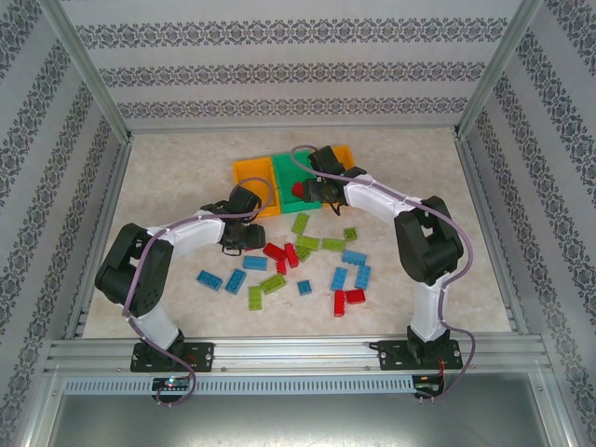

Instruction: Sort the legos into containers by color

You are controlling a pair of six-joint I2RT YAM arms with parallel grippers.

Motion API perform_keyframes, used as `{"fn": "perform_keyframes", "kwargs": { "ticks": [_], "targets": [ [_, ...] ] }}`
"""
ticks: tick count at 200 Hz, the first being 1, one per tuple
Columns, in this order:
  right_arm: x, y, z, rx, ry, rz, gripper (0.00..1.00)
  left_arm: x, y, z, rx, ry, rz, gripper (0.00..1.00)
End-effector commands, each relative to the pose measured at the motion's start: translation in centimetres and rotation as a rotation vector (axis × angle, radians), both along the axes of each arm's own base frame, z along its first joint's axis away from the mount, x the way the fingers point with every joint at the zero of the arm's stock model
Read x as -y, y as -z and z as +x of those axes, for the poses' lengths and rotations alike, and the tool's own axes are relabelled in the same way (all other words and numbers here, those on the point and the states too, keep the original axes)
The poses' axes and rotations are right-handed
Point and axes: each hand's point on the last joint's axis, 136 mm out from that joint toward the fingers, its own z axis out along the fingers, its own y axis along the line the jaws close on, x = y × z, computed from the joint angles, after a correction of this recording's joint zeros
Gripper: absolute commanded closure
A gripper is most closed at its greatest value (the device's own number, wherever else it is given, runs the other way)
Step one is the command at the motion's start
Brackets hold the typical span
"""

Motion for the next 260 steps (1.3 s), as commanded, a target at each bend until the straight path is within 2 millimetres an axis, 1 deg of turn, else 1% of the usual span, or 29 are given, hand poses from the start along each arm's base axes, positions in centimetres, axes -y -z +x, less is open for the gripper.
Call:
{"fn": "perform_keyframes", "kwargs": {
  "ticks": [1, 13, 36, 56, 90, 121, 156, 181, 215, 260],
  "targets": [
    [-1.2, 1.0, -0.2, 0.004, -0.049, -0.006, 0.31, -0.8, -0.1, 0.5, 0.005, -0.029, 0.024, 0.45],
    [-1.2, 1.2, 0.1, 0.005, -0.04, -0.011, 0.3, -0.9, 0.0, 0.5, 0.006, -0.027, 0.03, 0.47],
    [-0.7, 2.3, 0.7, -0.03, -0.013, -0.029, 0.3, -1.0, 0.3, 0.6, 0.004, -0.022, 0.041, 0.52],
    [-0.6, 3.2, 0.7, -0.063, -0.002, -0.037, 0.31, -1.0, 0.4, 0.8, 0.012, -0.015, 0.046, 0.56],
    [-0.5, 4.4, -0.2, -0.099, 0.006, -0.026, 0.35, -1.2, 0.4, 0.9, 0.022, 0.005, 0.063, 0.61],
    [-0.3, 5.1, -1.2, -0.123, 0.02, -0.009, 0.36, -1.2, 0.5, 0.8, 0.026, 0.022, 0.069, 0.7],
    [-0.4, 5.4, -1.4, -0.134, 0.018, -0.01, 0.36, -1.1, 0.8, 0.6, 0.023, 0.037, 0.065, 0.74],
    [-0.8, 5.3, -1.9, -0.143, 0.008, -0.004, 0.36, -1.2, 0.7, 0.5, 0.022, 0.052, 0.069, 0.78],
    [-1.5, 5.3, -2.6, -0.145, -0.005, -0.009, 0.36, -1.3, 0.6, 0.1, 0.026, 0.063, 0.073, 0.8],
    [-1.2, 5.5, -2.8, -0.147, 0.002, -0.022, 0.35, -1.6, -0.1, -0.3, 0.052, 0.061, 0.065, 0.84]
  ]
}}
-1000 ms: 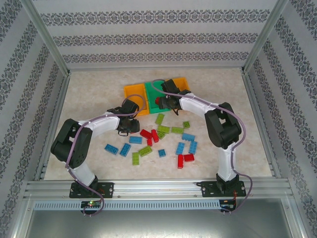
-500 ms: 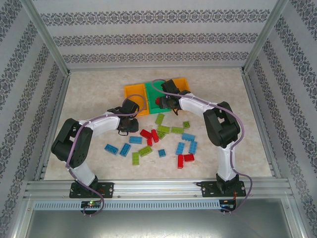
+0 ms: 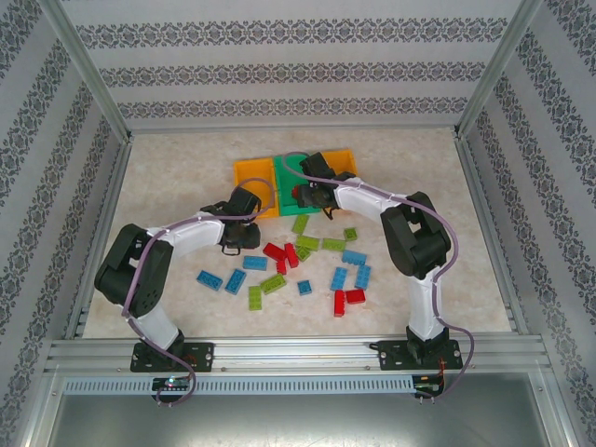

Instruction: Sort the legos into containers by color

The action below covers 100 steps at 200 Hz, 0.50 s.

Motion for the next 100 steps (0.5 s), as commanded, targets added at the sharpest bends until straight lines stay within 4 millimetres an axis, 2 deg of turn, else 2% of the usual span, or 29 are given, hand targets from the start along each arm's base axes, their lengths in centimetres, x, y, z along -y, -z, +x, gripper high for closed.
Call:
{"fn": "perform_keyframes", "kwargs": {
  "ticks": [1, 39, 77, 100],
  "targets": [
    [0.4, 2.2, -2.9, -0.114, 0.003, -0.019, 0.35, -1.1, -0.1, -0.7, 0.006, 0.004, 0.025, 0.84],
    [0.4, 2.0, -3.5, -0.109, 0.02, -0.007, 0.35, -1.1, 0.0, -1.0, 0.002, 0.008, 0.021, 0.85],
    [0.2, 0.3, -3.8, -0.074, 0.027, 0.009, 0.33, -1.3, 0.0, -1.1, 0.002, 0.003, 0.032, 0.86],
    [0.1, -1.0, -3.8, -0.051, 0.032, 0.029, 0.33, -1.3, -0.9, -0.8, 0.026, -0.006, 0.027, 0.86]
  ]
}}
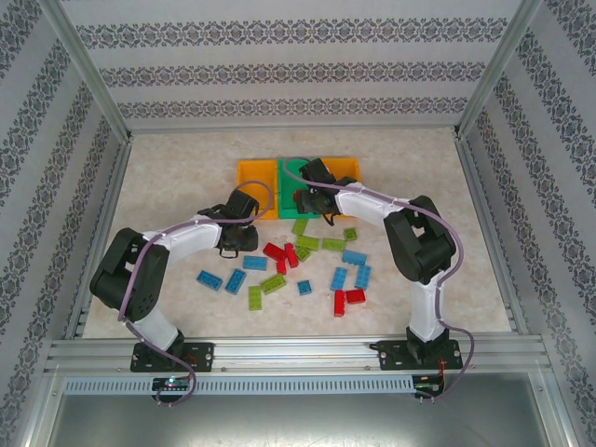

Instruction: Sort the legos into containers by color

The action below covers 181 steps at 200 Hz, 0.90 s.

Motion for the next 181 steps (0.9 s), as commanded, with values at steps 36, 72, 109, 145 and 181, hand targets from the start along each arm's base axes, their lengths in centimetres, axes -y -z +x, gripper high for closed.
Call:
{"fn": "perform_keyframes", "kwargs": {
  "ticks": [36, 72, 109, 145, 181],
  "targets": [
    [0.4, -2.5, -1.4, 0.014, 0.027, 0.037, 0.33, -0.7, -2.1, 0.2, 0.045, -0.008, 0.013, 0.85],
    [0.5, -2.9, -1.5, 0.02, 0.033, 0.047, 0.31, 0.4, -3.3, 0.3, 0.068, 0.005, -0.016, 0.85],
    [1.1, -3.6, -1.6, 0.035, 0.048, 0.059, 0.3, 2.7, -5.2, 0.6, 0.106, 0.047, -0.064, 0.84],
    [2.6, -3.9, -2.2, 0.039, 0.074, 0.062, 0.3, 6.3, -7.1, 1.2, 0.141, 0.105, -0.146, 0.84],
    [4.0, -4.4, -3.9, 0.052, 0.072, 0.047, 0.29, 9.0, -9.5, 3.4, 0.188, 0.143, -0.21, 0.84]
  ]
}}
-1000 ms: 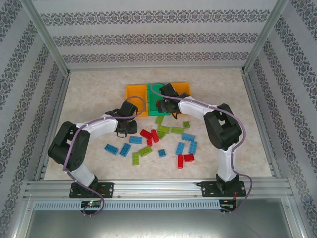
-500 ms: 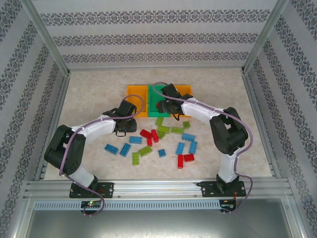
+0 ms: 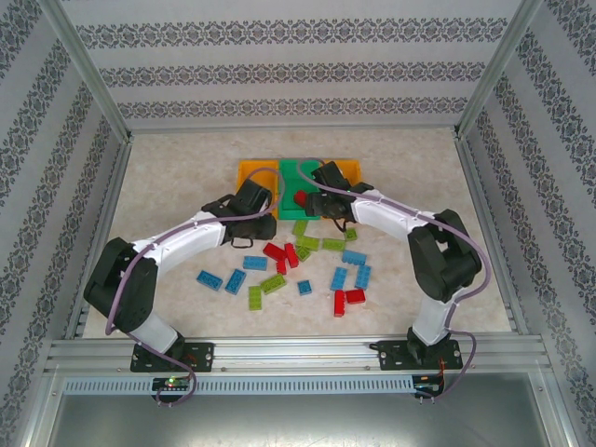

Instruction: Sort the legos into containers by color

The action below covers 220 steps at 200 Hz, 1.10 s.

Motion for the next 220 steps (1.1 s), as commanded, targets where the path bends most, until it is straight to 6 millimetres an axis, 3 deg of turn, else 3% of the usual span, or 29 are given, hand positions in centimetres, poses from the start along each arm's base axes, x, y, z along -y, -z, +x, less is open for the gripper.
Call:
{"fn": "perform_keyframes", "kwargs": {
  "ticks": [1, 36, 72, 91, 130, 148, 169, 220],
  "targets": [
    [1.3, -1.1, -0.8, 0.023, 0.022, 0.0, 0.3, 2.4, -2.2, 1.7, 0.042, 0.031, -0.065, 0.84],
    [3.0, -0.7, -3.7, 0.001, 0.034, -0.022, 0.28, 4.2, -4.1, 4.6, 0.09, 0.06, -0.062, 0.84],
    [4.8, 0.4, -7.4, -0.043, 0.052, -0.071, 0.28, 5.6, -3.6, 7.9, 0.094, 0.073, -0.016, 0.84],
    [5.4, 0.7, -8.4, -0.04, 0.067, -0.073, 0.27, 6.2, -3.2, 9.0, 0.089, 0.072, -0.013, 0.85],
    [4.8, 0.7, -7.0, -0.035, 0.045, -0.072, 0.26, 6.1, -3.3, 8.9, 0.086, 0.07, -0.013, 0.84],
    [4.6, 1.6, -6.2, -0.057, 0.033, -0.099, 0.26, 5.7, -3.8, 8.4, 0.092, 0.062, -0.014, 0.81],
    [4.4, 2.7, -5.7, -0.09, 0.04, -0.079, 0.31, 4.9, -4.3, 7.8, 0.1, 0.05, -0.019, 0.76],
    [3.4, 2.9, -4.5, -0.101, -0.003, -0.122, 0.43, 3.0, -3.6, 6.1, 0.084, 0.031, -0.009, 0.7]
  ]
}}
